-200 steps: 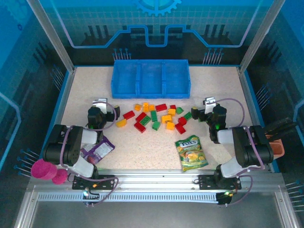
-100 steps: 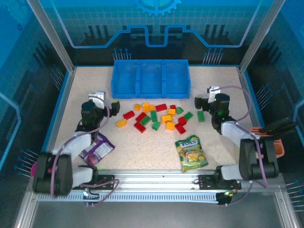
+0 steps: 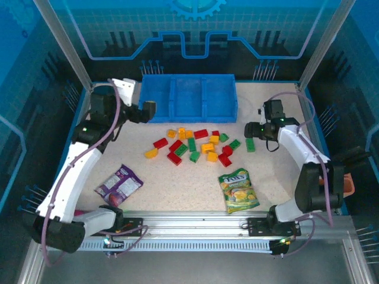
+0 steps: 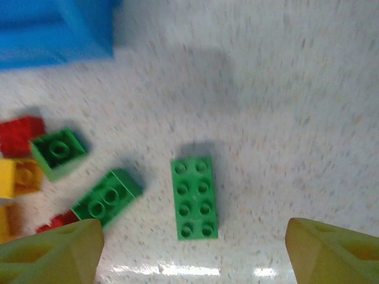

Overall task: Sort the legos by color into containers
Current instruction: Pick up the lego from the middle-right of the table.

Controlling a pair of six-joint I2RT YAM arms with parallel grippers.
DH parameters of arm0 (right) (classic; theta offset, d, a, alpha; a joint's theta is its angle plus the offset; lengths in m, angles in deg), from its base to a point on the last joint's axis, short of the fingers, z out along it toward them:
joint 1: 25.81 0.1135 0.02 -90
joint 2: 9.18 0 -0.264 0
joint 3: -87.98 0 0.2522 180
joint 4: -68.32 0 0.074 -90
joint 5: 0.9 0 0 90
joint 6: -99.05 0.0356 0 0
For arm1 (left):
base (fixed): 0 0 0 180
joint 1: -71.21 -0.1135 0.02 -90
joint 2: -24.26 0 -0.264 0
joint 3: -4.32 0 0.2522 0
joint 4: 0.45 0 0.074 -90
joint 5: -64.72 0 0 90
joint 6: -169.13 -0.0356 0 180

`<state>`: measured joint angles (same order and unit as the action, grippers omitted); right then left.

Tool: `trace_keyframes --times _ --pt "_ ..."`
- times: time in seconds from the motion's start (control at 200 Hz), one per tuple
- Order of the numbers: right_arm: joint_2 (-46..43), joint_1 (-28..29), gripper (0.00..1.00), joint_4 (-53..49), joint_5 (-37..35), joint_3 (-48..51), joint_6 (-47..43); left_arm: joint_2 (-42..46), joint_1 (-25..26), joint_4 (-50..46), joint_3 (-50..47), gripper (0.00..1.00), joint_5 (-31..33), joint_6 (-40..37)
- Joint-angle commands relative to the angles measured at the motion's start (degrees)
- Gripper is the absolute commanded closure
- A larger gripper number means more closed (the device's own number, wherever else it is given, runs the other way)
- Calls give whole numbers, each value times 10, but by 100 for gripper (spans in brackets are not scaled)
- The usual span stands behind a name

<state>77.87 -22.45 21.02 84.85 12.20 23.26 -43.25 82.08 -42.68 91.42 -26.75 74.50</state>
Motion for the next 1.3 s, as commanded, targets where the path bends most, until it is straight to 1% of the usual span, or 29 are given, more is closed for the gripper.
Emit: trace_keyframes --times 0.0,0.15,0.3,0.395,0.63,0.726,0.771,0.861,0.986,1.041,1.151,1.296 --pt "38 3 21 -51 2 -17 11 -5 -1 -41 0 1 -30 -7" --pt "73 4 22 -23 4 -14 4 -17 -1 -25 -10 1 -39 -6" --pt "111 5 25 -15 10 -26 -5 -40 0 -36 6 1 -47 0" --pt "135 9 26 -15 2 -34 -14 -47 -1 -34 9 1 -52 7" --pt "163 16 31 -6 -17 -44 -26 -65 -1 -33 20 0 -57 23" --pt "180 19 39 -8 -24 -52 -26 -75 -1 -42 31 1 -60 22" --pt "189 20 45 -10 -25 -55 -26 -77 -1 -44 34 1 -62 22" --pt "205 22 53 -14 -20 -61 -30 -78 -1 -43 33 1 -61 22" --pt "216 24 63 -14 -21 -61 -33 -84 -1 -41 41 1 -56 30" --pt "213 26 70 -14 -26 -61 -36 -88 -1 -38 49 1 -63 34" --pt "179 26 76 -26 -29 -67 -43 -100 -1 -41 66 1 -70 24" --pt "115 33 78 -54 -13 -124 -54 -102 -1 -40 69 1 -64 11"
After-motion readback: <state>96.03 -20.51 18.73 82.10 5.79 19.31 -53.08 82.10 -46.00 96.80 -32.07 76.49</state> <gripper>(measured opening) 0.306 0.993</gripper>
